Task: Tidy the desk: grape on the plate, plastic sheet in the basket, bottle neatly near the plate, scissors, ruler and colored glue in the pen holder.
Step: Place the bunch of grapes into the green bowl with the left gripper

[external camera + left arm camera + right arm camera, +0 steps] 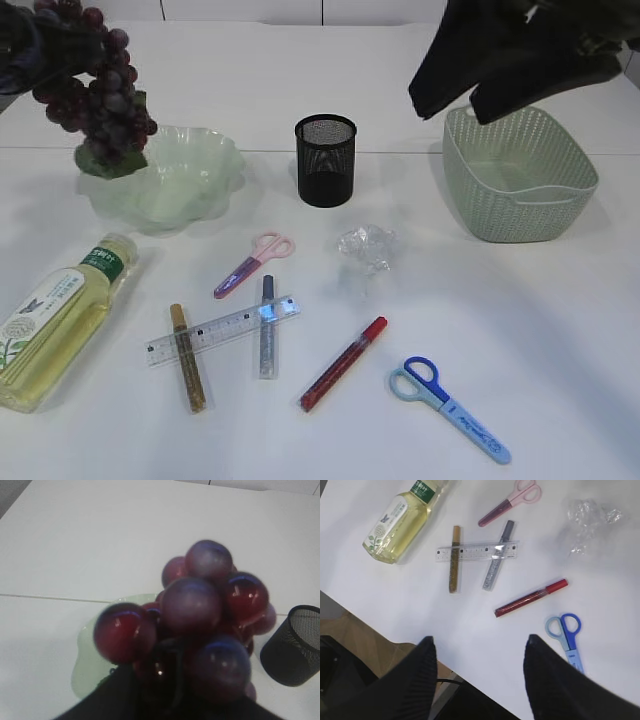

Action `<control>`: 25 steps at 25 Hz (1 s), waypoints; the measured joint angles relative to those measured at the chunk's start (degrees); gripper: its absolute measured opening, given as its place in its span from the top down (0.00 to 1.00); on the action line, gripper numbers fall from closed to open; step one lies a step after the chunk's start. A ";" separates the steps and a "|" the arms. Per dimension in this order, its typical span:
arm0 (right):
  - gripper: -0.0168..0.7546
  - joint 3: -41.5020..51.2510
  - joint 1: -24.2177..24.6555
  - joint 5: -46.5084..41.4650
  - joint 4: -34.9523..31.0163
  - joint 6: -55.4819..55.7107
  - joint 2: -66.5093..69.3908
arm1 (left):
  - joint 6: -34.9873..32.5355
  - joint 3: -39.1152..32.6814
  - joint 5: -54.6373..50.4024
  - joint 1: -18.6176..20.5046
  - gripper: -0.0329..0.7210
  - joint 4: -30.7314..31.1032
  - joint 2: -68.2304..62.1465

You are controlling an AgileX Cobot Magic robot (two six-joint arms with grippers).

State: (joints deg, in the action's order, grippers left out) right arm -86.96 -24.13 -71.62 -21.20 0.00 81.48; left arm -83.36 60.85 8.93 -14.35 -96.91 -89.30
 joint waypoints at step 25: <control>0.41 0.00 0.00 0.00 4.95 0.00 0.00 | 0.00 16.84 3.95 0.74 0.76 0.46 -22.44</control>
State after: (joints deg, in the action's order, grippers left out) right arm -86.96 -24.13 -71.62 -16.25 0.00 81.48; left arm -83.36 77.69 12.88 -13.61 -96.46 -111.73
